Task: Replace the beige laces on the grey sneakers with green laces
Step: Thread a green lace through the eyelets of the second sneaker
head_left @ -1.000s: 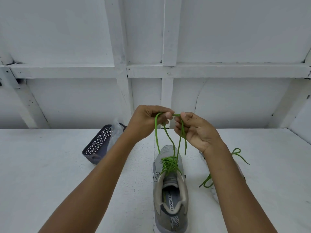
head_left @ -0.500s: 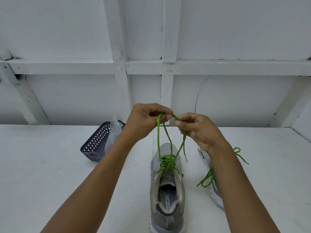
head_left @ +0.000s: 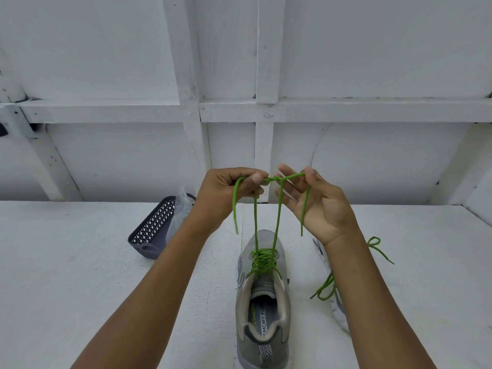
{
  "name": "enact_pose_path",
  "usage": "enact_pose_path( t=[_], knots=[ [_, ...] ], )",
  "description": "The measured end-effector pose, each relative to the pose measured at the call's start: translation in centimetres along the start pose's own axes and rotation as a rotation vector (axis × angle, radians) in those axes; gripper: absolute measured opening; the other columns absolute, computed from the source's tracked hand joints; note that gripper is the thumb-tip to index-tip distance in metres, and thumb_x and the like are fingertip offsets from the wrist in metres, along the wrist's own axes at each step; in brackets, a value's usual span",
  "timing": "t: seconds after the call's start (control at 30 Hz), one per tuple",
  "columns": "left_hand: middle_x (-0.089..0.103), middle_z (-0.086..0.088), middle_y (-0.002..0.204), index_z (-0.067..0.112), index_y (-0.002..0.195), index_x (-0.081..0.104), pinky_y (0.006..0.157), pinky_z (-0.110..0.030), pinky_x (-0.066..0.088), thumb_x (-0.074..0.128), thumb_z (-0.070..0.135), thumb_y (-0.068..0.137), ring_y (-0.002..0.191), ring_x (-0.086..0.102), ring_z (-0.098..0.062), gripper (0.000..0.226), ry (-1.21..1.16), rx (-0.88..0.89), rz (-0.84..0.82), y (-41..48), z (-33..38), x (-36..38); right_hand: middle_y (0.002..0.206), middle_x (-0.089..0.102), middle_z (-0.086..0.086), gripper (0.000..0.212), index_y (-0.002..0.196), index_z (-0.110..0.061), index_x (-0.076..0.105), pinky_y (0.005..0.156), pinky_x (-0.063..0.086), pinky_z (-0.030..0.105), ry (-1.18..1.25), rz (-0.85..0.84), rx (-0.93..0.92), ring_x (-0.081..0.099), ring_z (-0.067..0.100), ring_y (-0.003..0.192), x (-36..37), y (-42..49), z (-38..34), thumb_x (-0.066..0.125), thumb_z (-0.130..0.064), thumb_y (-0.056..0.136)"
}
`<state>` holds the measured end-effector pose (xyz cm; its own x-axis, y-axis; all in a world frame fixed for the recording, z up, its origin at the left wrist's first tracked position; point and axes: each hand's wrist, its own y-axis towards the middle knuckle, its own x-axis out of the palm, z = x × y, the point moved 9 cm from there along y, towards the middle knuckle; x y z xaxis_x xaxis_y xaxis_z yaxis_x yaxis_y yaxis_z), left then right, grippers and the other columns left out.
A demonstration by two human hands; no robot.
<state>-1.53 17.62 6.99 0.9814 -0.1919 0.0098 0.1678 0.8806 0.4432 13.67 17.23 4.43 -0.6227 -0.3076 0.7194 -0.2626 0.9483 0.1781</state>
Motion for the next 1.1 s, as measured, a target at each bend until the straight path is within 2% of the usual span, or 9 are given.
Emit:
enact_pose_path(
  t=[0.1,0.2,0.3,0.4,0.53,0.7,0.77,0.87,1.1],
  knots=[
    [0.075,-0.013,0.094,0.009,0.091,0.077,0.079,-0.032,0.057,0.056,0.034,0.09,0.086,0.071,-0.023,0.032,-0.118,-0.062,0.03,-0.1,-0.8,-0.1,0.079,0.07,0.01,0.022,0.07,-0.01,0.061,0.085,0.059,0.043,0.176,0.025,-0.037,0.072,0.027,0.085,-0.2,0.1,0.0,0.054,-0.02,0.089],
    [0.073,-0.013,0.089,0.011,0.074,0.07,0.085,-0.042,0.058,0.04,0.042,0.097,0.096,0.07,-0.025,0.05,-0.43,-0.191,0.054,-0.3,-1.8,0.1,0.055,0.044,-0.001,0.022,0.07,-0.012,0.049,0.054,0.055,0.027,0.184,0.113,0.002,0.051,0.013,0.049,-1.9,0.1,0.6,0.052,-0.021,0.09],
    [0.046,-0.002,0.055,0.014,0.067,0.046,0.049,-0.028,0.053,0.035,0.048,0.101,0.051,0.053,-0.015,0.05,-0.593,-0.41,0.12,-1.2,-4.0,-1.0,0.053,0.031,-0.005,0.026,0.073,-0.017,0.041,0.036,0.024,0.018,-0.205,0.261,0.062,0.025,0.006,0.04,-5.0,-0.6,1.1,0.051,-0.019,0.096],
    [0.029,0.004,0.054,0.017,0.07,0.047,0.035,-0.015,0.015,0.044,0.048,0.101,0.042,0.021,-0.006,0.044,-0.199,-0.656,-0.024,-3.3,-7.6,-2.4,0.053,0.034,-0.006,0.022,0.079,-0.014,0.055,0.041,0.018,0.02,-1.0,0.207,0.213,0.024,0.008,0.043,-6.0,-2.2,1.6,0.061,-0.026,0.096],
    [0.042,0.0,0.061,0.008,0.088,0.065,0.04,-0.019,0.019,0.057,0.042,0.098,0.045,0.025,-0.009,0.037,0.423,-0.819,-0.356,-6.8,-11.2,-3.9,0.055,0.057,-0.025,0.019,0.089,-0.019,0.075,0.054,0.034,0.013,-1.66,-0.245,0.572,0.049,-0.009,0.051,-6.1,-4.6,5.0,0.073,-0.038,0.086],
    [0.067,0.002,0.082,0.017,0.106,0.067,0.05,-0.024,0.043,0.066,0.052,0.088,0.061,0.05,-0.011,0.04,0.809,-0.885,-0.547,-9.1,-12.7,-5.6,0.075,0.071,-0.01,0.008,0.079,-0.028,0.077,0.074,0.046,0.024,-1.655,-0.226,0.584,0.06,0.004,0.074,-7.9,-5.1,5.3,0.074,-0.03,0.086],
    [0.066,0.004,0.113,0.024,0.12,0.062,0.079,-0.03,0.055,0.06,0.056,0.09,0.092,0.062,-0.013,0.044,0.969,-0.798,-0.599,-8.9,-12.5,-5.5,0.07,0.069,-0.016,0.006,0.083,-0.026,0.076,0.073,0.047,0.022,-1.681,-0.22,0.605,0.06,0.003,0.072,-8.4,-5.1,5.4,0.073,-0.03,0.086],
    [0.051,0.014,0.134,0.034,0.129,0.057,0.108,-0.035,0.042,0.055,0.066,0.086,0.123,0.052,-0.01,0.053,0.96,-0.604,-0.58,-8.1,-10.6,-3.5,0.085,0.073,-0.014,0.006,0.088,-0.026,0.073,0.088,0.049,0.027,-1.537,-0.282,0.557,0.065,0.004,0.086,-7.4,-4.9,6.1,0.071,-0.031,0.089],
    [0.073,0.001,0.09,0.015,0.092,0.07,0.083,-0.029,0.052,0.07,0.038,0.09,0.083,0.065,-0.007,0.023,0.685,-0.457,-0.69,-8.9,-10.0,0.8,0.084,0.074,-0.001,0.012,0.083,-0.018,0.064,0.086,0.049,0.03,-1.375,-0.306,0.518,0.067,0.008,0.083,-7.6,-5.1,7.5,0.064,-0.012,0.093]
  ],
)
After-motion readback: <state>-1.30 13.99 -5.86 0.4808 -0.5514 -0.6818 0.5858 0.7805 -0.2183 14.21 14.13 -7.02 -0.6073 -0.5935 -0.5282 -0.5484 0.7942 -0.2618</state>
